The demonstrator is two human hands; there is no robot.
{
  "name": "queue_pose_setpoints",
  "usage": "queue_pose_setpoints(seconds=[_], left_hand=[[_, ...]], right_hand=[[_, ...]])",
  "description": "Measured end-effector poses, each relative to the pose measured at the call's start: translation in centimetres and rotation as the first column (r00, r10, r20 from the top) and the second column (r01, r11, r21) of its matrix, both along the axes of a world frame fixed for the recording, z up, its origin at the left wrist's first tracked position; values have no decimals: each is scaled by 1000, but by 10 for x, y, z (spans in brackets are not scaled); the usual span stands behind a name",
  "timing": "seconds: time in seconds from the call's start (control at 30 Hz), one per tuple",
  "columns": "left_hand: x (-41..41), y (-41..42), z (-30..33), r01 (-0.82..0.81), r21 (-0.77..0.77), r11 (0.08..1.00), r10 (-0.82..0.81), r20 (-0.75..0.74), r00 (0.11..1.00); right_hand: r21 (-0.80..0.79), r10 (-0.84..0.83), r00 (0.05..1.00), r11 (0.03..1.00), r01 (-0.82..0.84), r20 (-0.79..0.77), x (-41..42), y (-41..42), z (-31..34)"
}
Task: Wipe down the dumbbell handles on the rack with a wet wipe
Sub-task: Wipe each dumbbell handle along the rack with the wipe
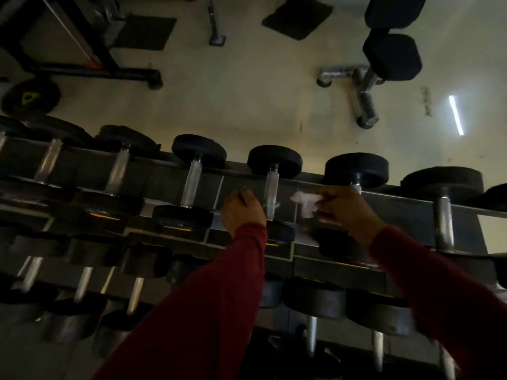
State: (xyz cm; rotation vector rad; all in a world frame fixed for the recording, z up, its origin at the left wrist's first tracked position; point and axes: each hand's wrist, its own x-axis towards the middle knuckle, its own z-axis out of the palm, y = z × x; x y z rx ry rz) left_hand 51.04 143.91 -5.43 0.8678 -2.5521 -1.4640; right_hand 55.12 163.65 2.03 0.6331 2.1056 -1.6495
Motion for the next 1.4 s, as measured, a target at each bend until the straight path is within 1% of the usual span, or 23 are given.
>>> queue_pose_setpoints(seconds=[0.03,0.07,0.13,0.17,0.23,0.3,0.33,0.4,0.47,0.5,0.53,0.57,0.6,0.63,0.7,0.73,0.8,0.87,0.93,1.07,1.17,1.23,1.4], left_hand=[[2,1,2,80,-70,994,-81,-10,997],[7,5,9,172,-158,972,-175,-7,985],[21,19,24,305,-328,894,-326,-10,945],[30,31,32,335,-382,861,-372,-27,928],[52,61,45,349,-421,837,-411,-63,910],[70,94,44,359,-388,849,-425,-97,900],[76,111,41,357,-340,870,-414,-109,904],[86,142,37,382,-197,903,-398,-48,916],[92,166,35,346,-51,937,-341,86,936],[94,176,34,307,-35,951,-298,157,942],[95,183,35,279,-57,959,-259,226,939],[96,188,36,257,-96,962,-222,278,935],[95,193,35,227,-129,965,-179,307,935],[94,196,35,181,-145,973,-127,320,939],[92,200,33,42,-145,988,4,307,952],[92,200,32,-31,-137,990,70,287,955],[93,201,30,-169,-99,981,190,263,946],[93,201,30,-242,-84,967,256,277,926],[92,202,28,-249,-99,963,267,278,923],[90,204,26,-265,-107,958,284,254,925],[90,204,23,-281,-94,955,296,244,924],[91,204,20,-286,-73,956,295,237,926],[93,204,16,-352,4,936,345,178,921]], right_hand=[[-180,-119,991,975,129,68,7,10,4],[-303,-197,976,928,217,96,15,20,8],[-473,-289,951,826,306,110,29,39,10],[-516,-308,946,796,316,103,36,50,11],[-552,-312,945,774,311,95,48,69,12],[-581,-324,939,744,329,116,58,85,15],[-578,-359,923,727,369,139,62,92,17],[-534,-381,911,743,403,156,67,107,19],[-457,-258,959,843,283,117,70,118,18],[-347,-158,983,920,181,94,71,124,13],[-178,-69,994,980,83,85,71,128,7],[28,-2,997,1000,0,82,70,132,-2],[203,58,995,977,-73,79,68,136,-10],[344,141,987,925,-160,79,67,138,-16],[501,301,946,805,-319,119,62,136,-25],[526,333,934,775,-350,130,59,135,-29],[512,356,922,770,-382,151,51,129,-34],[547,398,901,723,-422,169,41,123,-43],[574,401,898,699,-427,180,33,119,-52],[496,350,915,769,-403,202,27,117,-60],[447,358,904,787,-426,233,24,121,-59],[424,368,895,789,-445,254,23,126,-59],[405,308,914,824,-395,265,26,123,-66]])
